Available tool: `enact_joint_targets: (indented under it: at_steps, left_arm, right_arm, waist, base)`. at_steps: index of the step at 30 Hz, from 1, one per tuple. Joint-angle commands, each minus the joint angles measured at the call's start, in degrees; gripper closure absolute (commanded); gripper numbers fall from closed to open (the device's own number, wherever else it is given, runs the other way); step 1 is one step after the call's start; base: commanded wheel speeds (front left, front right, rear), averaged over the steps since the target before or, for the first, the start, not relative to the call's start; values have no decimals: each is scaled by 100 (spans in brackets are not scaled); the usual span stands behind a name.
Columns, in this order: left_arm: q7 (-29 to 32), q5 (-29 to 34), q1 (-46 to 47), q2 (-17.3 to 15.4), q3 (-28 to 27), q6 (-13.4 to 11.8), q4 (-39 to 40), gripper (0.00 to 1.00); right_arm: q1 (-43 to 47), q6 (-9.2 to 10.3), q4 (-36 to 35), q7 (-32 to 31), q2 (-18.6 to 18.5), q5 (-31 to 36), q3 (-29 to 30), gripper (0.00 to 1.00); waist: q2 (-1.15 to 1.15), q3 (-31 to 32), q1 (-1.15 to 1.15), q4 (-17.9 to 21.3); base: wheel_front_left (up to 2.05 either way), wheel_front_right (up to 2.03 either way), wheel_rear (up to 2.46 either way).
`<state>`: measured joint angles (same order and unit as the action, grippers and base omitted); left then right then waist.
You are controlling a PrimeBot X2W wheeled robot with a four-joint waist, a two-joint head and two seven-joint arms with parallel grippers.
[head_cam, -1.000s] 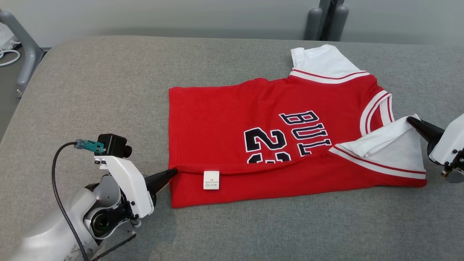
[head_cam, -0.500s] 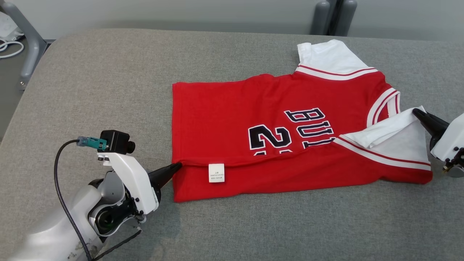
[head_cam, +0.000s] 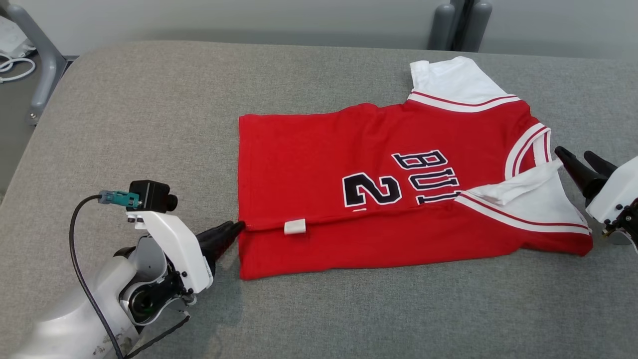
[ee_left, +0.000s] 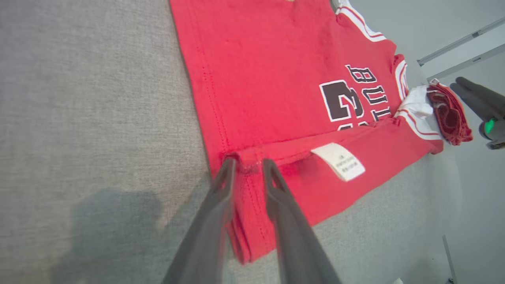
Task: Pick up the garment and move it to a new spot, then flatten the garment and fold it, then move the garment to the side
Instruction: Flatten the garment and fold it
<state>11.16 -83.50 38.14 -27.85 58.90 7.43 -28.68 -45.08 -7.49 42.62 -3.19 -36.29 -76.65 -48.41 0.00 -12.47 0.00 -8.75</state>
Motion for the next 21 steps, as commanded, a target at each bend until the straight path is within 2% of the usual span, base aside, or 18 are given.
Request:
enact_joint_targets:
  at_steps: [1,8,12,16,18,20,21]
  left_arm:
    - [-40,15,94,22,-19,8,-119,0]
    - [-544,138,118,114,-101,8,-544,0]
    - [-1193,263,110,223,-263,8,-830,0]
    - [-2105,450,-18,385,-449,-6,-1013,0]
    - [-2488,667,-50,471,-572,-23,-1050,0]
    - [-2611,922,-168,598,-784,-87,-1081,0]
    - [-2625,1175,-162,654,-1064,-138,-1018,0]
  right_arm:
    - [-21,0,46,70,-3,-50,-35,0]
    - [164,0,82,584,28,-133,-136,0]
    - [311,0,-9,1163,-4,-42,-169,0]
    - [550,0,-85,1684,34,73,-168,0]
    - [684,0,-73,1801,85,123,-59,0]
    - [810,0,-26,1844,138,299,168,0]
    - [843,0,-48,1850,169,431,407,0]
  waist:
    - [0,30,0,7]
    - [0,241,0,37]
    - [0,371,0,49]
    - [0,527,0,76]
    - [0,602,0,86]
    - [0,655,0,101]
    - [0,660,0,105]
  base:
    - [0,0,0]
    - [0,0,0]
    - [0,0,0]
    - [0,0,0]
    - [0,0,0]
    - [0,0,0]
    - [0,0,0]
